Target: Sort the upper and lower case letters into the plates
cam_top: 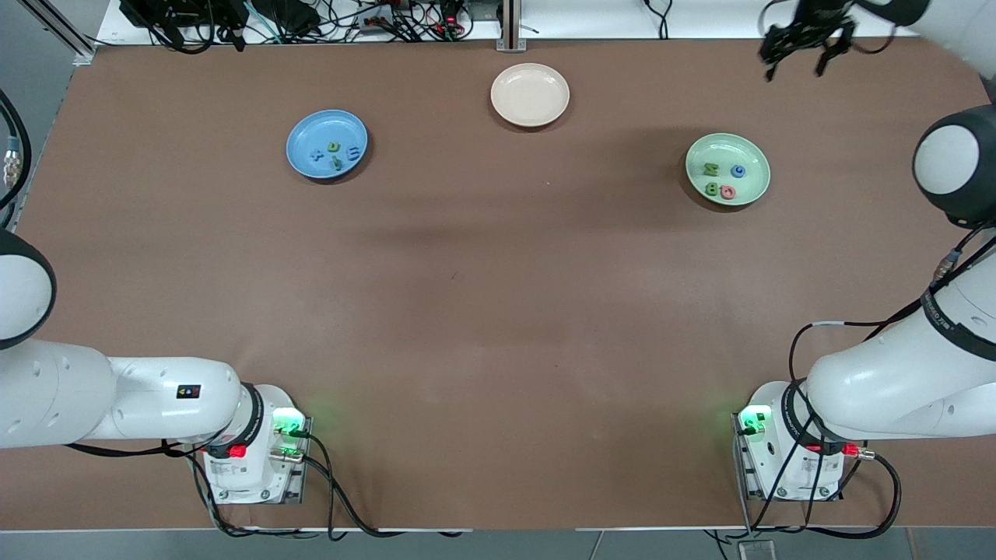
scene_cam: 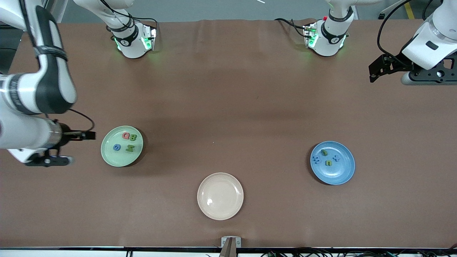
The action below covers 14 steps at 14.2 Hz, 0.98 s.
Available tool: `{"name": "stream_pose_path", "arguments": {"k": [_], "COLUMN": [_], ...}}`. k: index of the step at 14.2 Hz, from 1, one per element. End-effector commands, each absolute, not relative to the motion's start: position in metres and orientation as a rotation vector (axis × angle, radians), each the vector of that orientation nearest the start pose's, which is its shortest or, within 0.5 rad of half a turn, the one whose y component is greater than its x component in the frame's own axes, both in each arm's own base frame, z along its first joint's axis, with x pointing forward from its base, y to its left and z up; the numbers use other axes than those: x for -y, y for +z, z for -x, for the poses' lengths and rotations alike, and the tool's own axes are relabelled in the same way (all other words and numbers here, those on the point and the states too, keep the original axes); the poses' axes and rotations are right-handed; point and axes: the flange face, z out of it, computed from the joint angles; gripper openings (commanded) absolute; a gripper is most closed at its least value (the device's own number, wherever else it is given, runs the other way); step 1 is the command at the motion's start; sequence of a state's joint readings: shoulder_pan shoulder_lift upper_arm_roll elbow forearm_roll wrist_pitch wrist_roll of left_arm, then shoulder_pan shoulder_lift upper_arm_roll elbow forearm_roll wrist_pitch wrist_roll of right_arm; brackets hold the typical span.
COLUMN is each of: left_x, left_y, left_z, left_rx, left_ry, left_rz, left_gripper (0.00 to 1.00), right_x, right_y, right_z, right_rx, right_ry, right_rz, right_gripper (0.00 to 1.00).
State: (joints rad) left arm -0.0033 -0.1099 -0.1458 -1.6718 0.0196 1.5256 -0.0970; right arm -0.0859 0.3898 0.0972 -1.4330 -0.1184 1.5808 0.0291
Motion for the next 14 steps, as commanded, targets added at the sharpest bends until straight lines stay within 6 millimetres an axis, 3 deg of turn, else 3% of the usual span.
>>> {"name": "stream_pose_path", "arguments": {"k": [1,6,10,12,14], "left_x": [0.083,0.093,0.094,0.094,0.093], "left_y": [0.636,0.634,0.636,0.635,0.635], "left_z": [-0.505,-0.505,-0.509,-0.512,-0.512], "left_rx": [-0.084,-0.112,-0.117,-0.118,-0.118], "left_ry": [0.043,0.047,0.037,0.042,0.042], "left_rz": [3.116,3.11,3.111,3.112,3.112], "left_gripper": [1.0,1.0,1.0,1.0,1.0], "right_x": [0.013,0.015,0.017,0.014,0.013], "right_y": [0.487,0.551,0.551,0.549,0.562], "right_z": [-0.64,-0.641,-0.639,-0.631,-0.626], "right_rx": [-0.008,-0.023,-0.033,-0.036,-0.032], "right_ry": [0.329,0.249,0.268,0.365,0.327], "right_rz": [3.192,3.215,3.199,3.189,3.159], "right_gripper": [1.0,1.0,1.0,1.0,1.0]}}
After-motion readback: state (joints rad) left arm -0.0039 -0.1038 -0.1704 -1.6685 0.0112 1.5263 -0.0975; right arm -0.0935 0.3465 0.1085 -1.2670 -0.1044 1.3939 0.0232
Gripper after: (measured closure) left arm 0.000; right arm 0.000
